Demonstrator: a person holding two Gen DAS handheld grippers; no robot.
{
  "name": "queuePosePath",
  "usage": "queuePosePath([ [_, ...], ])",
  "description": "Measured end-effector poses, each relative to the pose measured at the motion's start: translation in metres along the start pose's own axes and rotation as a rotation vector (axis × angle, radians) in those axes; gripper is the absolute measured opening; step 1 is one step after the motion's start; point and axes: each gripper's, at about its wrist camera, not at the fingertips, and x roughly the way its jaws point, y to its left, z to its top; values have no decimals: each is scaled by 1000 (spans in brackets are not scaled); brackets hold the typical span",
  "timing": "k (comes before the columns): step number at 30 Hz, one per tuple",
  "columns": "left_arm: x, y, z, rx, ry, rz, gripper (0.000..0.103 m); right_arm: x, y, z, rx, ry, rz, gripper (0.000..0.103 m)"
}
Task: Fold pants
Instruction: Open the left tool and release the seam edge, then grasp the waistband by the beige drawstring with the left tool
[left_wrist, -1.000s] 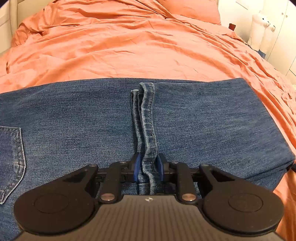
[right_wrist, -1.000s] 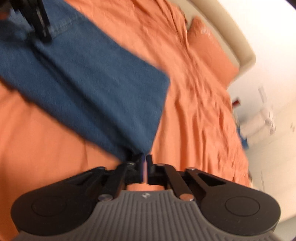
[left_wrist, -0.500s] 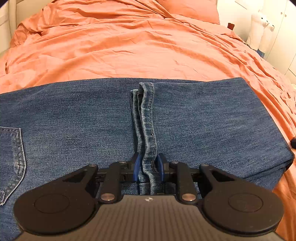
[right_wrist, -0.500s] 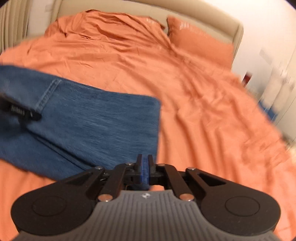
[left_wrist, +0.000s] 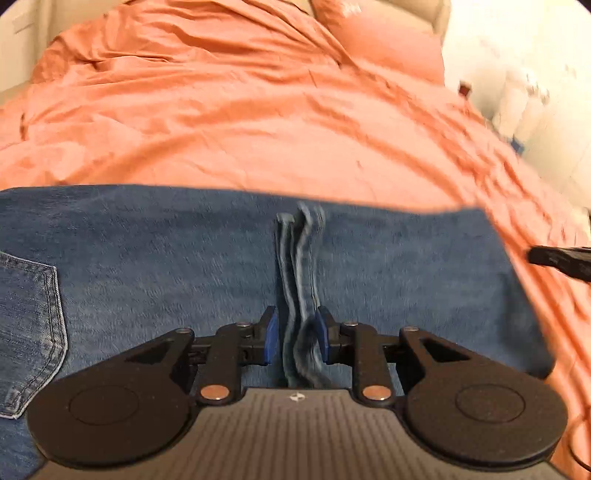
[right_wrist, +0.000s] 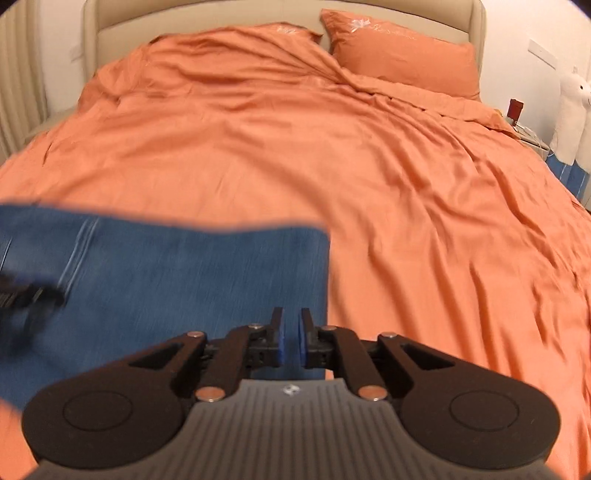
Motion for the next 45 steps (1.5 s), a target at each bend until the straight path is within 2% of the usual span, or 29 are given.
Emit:
queuePosePath([
  [2,6,5,2,-45,-3,-12,27,22,-12,21,72,-2,16,4],
  [5,15,7,2,-78,-16,-15,27,52,-16,34,83,19,9,4],
  [12,32,15,5,-111,10,-39,27,102,-16,16,60,150,6,2],
  [17,32,16,6,-107,19,-41,29,97,-6,14,-11,142,-28,2],
  [20,25,18,8,-110,13,-42,30,70,8,16,-91,60,-61,7],
  [22,14,17,10,-94,-13,-7,30,46,19,18,-126,6,-27,19],
  [24,-1,18,12,-83,-45,28,30,26,34,17,-162,0,33,22],
  [26,-17,23,14,-94,-67,41,31,12,53,14,-207,13,112,24],
  [28,-33,32,14,-118,-87,39,33,3,75,9,-255,48,211,34],
  [31,-59,48,11,-153,-124,68,34,-6,112,3,-330,86,316,37],
  [37,-107,96,4,-224,-143,100,40,-20,178,1,-449,66,384,37],
  [40,-137,136,1,-289,-172,115,49,-23,203,-1,-466,63,405,37],
  [43,-167,182,-7,-371,-215,114,65,-22,223,-1,-484,69,425,37],
  [45,-183,214,-16,-420,-233,154,69,-21,233,-2,-490,77,432,37],
])
